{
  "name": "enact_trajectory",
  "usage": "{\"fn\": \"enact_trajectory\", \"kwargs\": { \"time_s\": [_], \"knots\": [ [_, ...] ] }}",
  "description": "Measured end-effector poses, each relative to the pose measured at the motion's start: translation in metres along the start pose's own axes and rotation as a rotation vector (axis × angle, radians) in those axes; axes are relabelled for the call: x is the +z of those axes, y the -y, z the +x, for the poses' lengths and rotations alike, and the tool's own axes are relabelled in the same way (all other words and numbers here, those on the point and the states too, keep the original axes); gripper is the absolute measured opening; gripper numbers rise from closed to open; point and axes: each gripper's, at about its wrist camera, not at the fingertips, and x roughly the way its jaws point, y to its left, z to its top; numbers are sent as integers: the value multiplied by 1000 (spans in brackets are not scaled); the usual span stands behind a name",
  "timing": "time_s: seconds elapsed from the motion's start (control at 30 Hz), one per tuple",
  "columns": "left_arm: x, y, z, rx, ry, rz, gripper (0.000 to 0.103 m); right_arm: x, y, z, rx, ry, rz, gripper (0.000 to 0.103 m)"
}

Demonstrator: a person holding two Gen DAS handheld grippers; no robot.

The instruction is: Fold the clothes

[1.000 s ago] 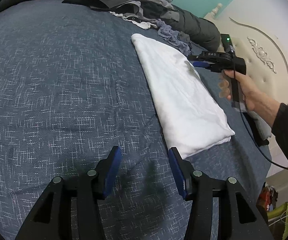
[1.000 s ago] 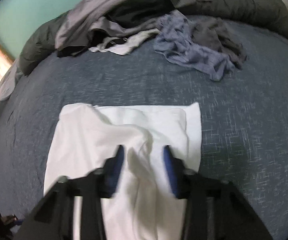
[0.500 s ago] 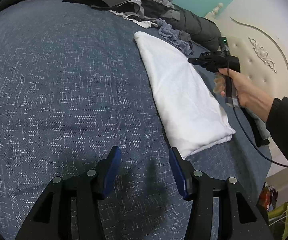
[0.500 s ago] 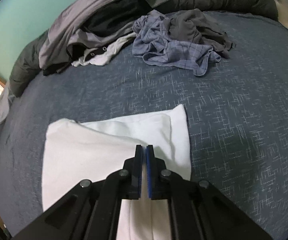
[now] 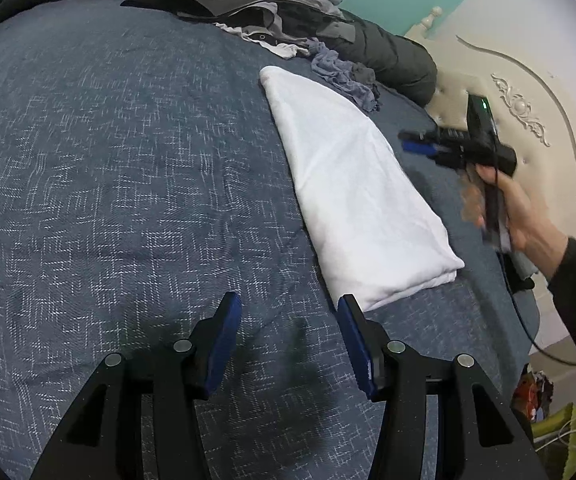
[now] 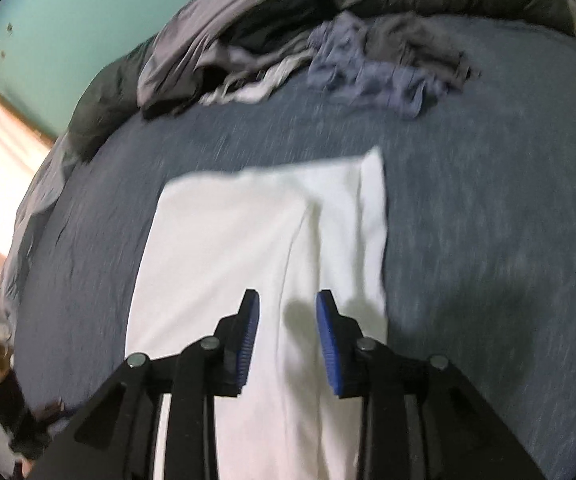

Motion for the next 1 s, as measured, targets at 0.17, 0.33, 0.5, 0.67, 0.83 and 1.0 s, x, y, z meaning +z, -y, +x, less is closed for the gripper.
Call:
{"fn": "enact_trajectory", "kwargs": {
  "time_s": [0.17, 0.33, 0.5, 0.67, 0.83, 1.0],
  "knots": [
    [0, 2, -1, 0, 6, 2, 54, -22, 1, 4, 5, -40, -10, 13],
    [-1, 3, 0, 2, 5, 5, 54, -24, 7, -1, 28, -27, 3, 1],
    [-1, 1, 0, 1, 4, 1, 54, -24, 20, -5, 15, -8, 39, 1],
    [-1, 1, 0, -1, 2, 3, 54, -28, 28, -6, -11, -1, 77, 0],
    [-1, 1, 0, -1, 1, 4, 55, -35, 27, -24, 67, 44, 108, 9],
    [-1, 3, 1, -1, -1, 7, 55, -49, 6, -17, 55, -47, -10, 36]
  ]
}}
